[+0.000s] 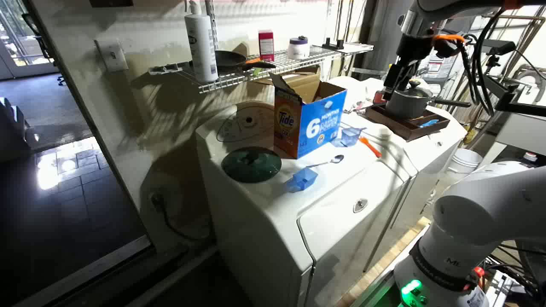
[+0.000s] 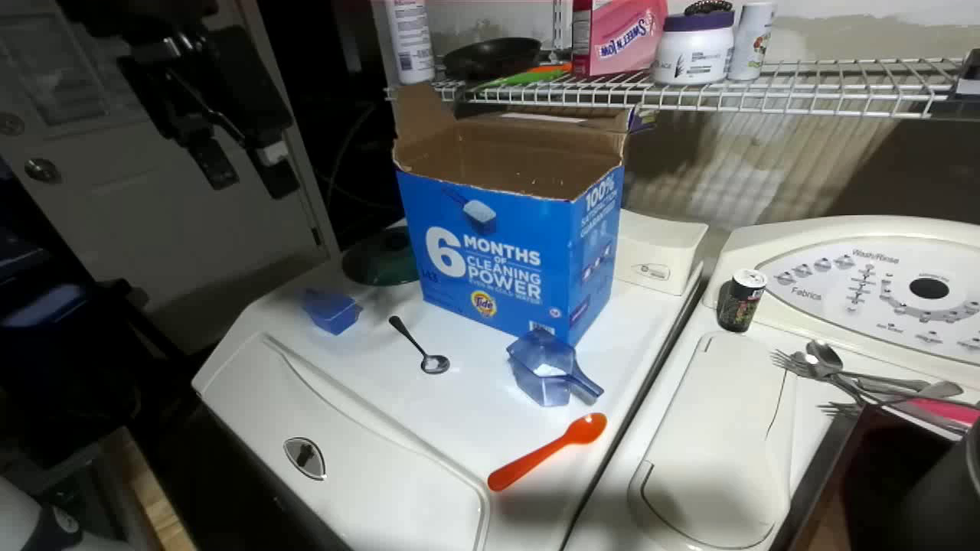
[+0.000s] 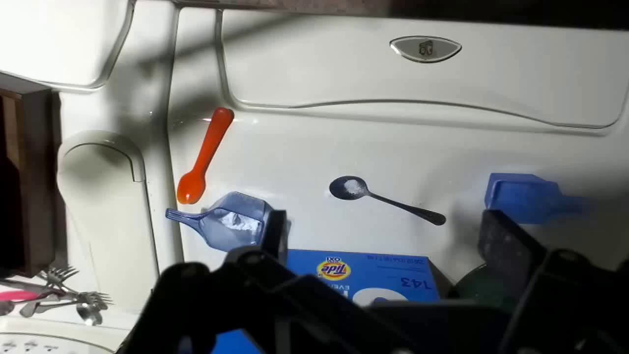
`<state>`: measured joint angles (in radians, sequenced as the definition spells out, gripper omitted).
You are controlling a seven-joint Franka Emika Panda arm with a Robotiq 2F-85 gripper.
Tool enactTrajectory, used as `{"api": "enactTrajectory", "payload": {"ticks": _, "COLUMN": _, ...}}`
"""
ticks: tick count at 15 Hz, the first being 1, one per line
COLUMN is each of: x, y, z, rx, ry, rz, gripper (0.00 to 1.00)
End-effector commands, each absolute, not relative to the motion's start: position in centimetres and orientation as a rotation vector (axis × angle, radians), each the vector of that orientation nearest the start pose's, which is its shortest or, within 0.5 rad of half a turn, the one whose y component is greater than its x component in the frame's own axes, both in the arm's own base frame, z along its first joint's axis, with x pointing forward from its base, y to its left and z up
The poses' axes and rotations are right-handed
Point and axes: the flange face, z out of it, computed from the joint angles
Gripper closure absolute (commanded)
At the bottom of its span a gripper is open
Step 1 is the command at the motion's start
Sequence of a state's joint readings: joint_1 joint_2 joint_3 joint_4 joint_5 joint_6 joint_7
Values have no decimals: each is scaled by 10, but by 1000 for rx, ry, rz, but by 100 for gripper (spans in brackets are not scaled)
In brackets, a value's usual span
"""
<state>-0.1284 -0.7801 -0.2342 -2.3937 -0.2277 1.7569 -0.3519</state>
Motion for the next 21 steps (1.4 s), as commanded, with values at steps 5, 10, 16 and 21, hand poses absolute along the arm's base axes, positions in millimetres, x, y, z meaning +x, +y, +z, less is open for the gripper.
{"api": "enactTrajectory", "payload": {"ticks": 5, "x": 313, "y": -167, "z": 549, "rx": -3216, "ry": -108, "rz": -101, "gripper": 0}}
{"api": "enactTrajectory", "payload": {"ticks": 10, "x": 342, "y": -176, "z": 489, "rx": -3214, "ry": -94, "rz": -126, "gripper": 0}}
{"api": "enactTrajectory", "payload": {"ticks": 16, "x": 362, "y": -182, "z": 415, "rx": -3195, "ry": -5, "rz": 9, "gripper": 0}}
{"api": "enactTrajectory", "payload": {"ticks": 21, "x": 359, "y": -214, "z": 365, "rx": -3161, "ry": 206, "rz": 155, "gripper": 0}}
